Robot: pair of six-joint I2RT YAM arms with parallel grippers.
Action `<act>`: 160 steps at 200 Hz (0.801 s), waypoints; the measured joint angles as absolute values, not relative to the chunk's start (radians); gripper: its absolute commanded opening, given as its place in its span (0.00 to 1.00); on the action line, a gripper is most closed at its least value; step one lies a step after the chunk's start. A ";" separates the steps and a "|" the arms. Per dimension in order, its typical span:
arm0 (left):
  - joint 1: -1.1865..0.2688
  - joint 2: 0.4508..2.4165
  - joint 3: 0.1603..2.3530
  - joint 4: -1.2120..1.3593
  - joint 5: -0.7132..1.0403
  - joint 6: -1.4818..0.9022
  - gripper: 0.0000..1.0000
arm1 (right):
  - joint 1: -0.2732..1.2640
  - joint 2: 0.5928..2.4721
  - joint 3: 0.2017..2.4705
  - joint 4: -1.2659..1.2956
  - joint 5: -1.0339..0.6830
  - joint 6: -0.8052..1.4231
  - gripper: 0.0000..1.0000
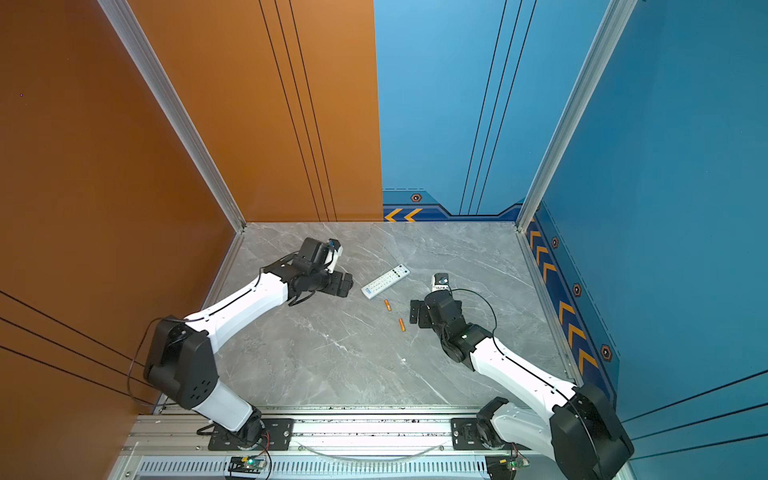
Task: Load the batteries into the remote control
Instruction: 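Reach the left gripper over the white remote while the right gripper nears the batteries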
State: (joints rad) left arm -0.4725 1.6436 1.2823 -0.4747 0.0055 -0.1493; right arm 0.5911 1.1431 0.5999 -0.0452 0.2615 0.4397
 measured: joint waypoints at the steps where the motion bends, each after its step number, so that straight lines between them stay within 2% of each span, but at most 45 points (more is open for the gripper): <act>1: -0.475 1.655 1.288 -0.477 0.007 -0.146 0.98 | 0.591 1.145 0.600 -0.045 0.261 0.440 1.00; 85: -0.564 2.116 1.781 -0.638 0.078 0.015 0.98 | 0.591 1.191 0.604 -0.046 0.201 0.439 1.00; 160: -0.575 2.302 1.987 -0.720 0.102 0.121 0.98 | 0.567 1.136 0.603 -0.068 0.202 0.435 1.00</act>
